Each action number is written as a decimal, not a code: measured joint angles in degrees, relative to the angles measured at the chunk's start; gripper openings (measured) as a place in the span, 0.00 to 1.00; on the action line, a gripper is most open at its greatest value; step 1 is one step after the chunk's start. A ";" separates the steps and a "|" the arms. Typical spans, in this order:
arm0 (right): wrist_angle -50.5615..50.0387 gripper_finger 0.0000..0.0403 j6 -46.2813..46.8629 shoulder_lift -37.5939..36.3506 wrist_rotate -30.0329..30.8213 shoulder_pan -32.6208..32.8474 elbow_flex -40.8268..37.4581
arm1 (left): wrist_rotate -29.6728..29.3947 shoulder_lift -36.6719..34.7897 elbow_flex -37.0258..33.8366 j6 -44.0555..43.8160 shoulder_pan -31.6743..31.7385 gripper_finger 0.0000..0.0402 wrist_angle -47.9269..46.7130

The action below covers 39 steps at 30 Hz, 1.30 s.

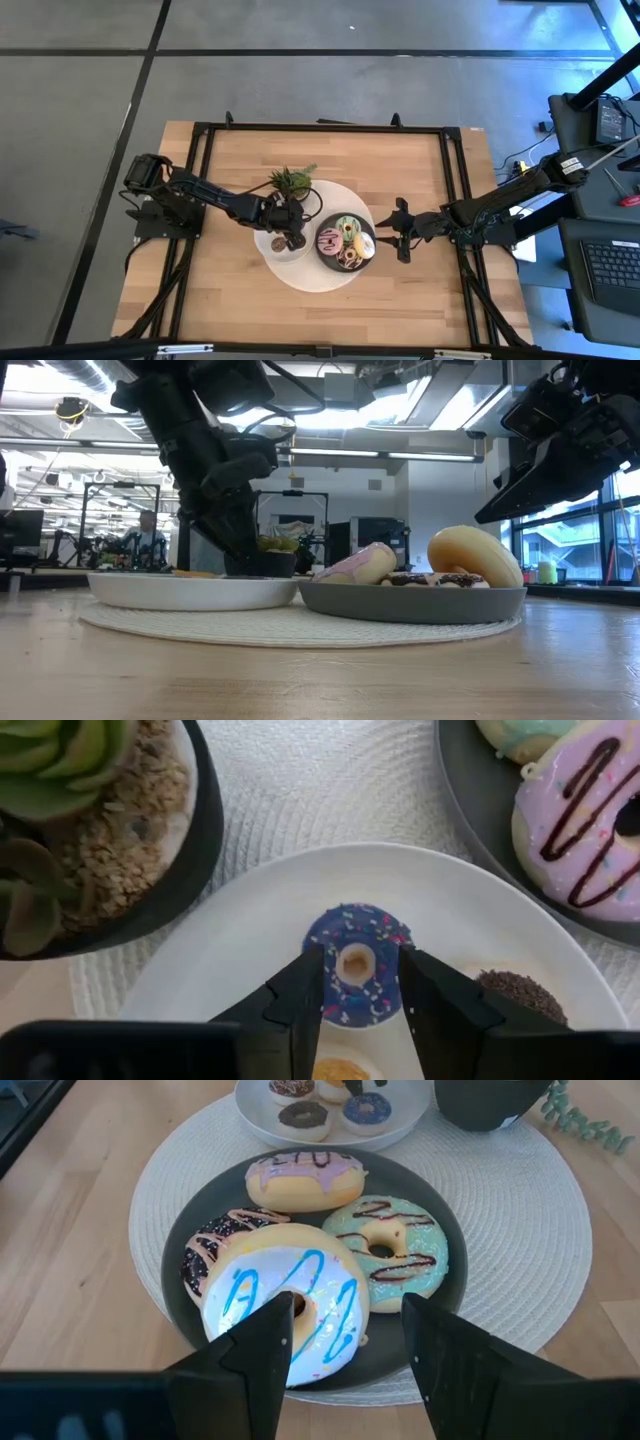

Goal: Pick & Place donuts
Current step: Put the small violet donut on the white plate, then return to Home Position

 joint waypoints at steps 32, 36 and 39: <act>-1.13 0.47 0.04 -6.87 -0.36 0.37 -3.46 | -14.10 -24.38 -11.89 9.59 -18.06 0.29 10.88; 1.63 0.47 -0.10 -14.01 -0.39 0.35 -7.55 | 2.56 -28.99 -25.33 14.38 -15.32 0.29 38.77; 2.22 0.47 -1.40 -20.20 0.45 0.00 -9.56 | 12.94 -32.41 -34.00 17.79 -12.03 0.29 56.18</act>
